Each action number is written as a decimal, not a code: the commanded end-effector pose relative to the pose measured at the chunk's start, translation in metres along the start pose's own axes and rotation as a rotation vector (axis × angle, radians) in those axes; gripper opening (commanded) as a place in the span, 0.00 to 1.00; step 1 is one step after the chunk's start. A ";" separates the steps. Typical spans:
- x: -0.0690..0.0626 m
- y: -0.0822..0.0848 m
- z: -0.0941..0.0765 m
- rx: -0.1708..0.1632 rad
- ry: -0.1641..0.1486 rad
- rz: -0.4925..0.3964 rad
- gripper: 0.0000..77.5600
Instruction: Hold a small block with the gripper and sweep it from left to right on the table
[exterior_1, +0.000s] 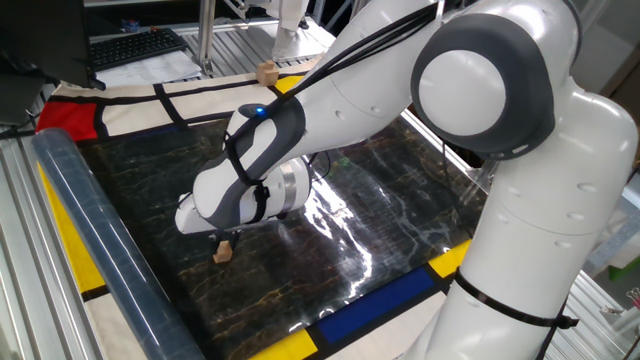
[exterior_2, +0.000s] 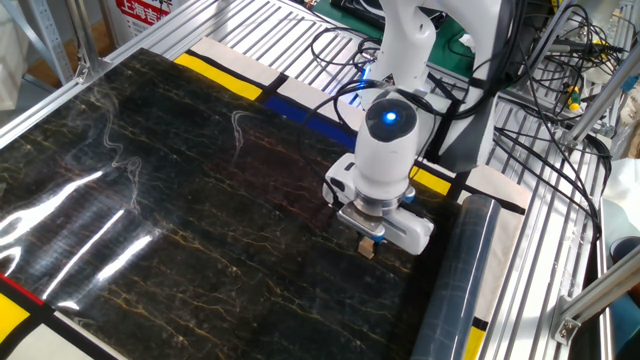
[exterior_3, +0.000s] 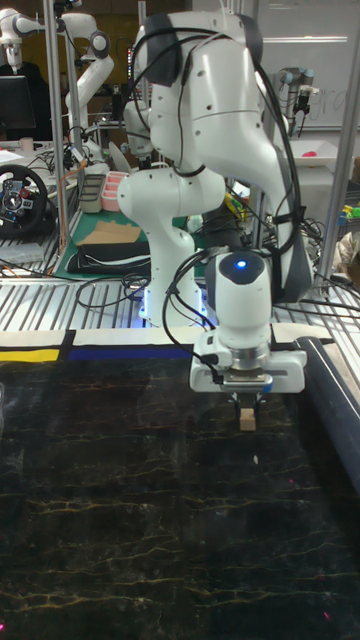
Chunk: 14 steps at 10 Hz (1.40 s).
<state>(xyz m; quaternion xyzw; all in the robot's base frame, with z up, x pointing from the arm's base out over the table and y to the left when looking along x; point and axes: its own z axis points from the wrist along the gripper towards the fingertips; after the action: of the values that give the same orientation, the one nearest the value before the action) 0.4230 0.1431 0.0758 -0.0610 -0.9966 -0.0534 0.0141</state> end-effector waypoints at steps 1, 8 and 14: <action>-0.011 0.004 -0.006 0.017 -0.002 0.003 0.02; -0.026 0.009 -0.014 0.112 -0.002 -0.133 0.02; -0.029 0.009 -0.016 0.107 -0.014 -0.112 0.02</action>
<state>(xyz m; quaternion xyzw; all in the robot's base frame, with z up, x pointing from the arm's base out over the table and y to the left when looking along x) 0.4509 0.1467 0.0892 -0.0050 -0.9999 0.0028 0.0093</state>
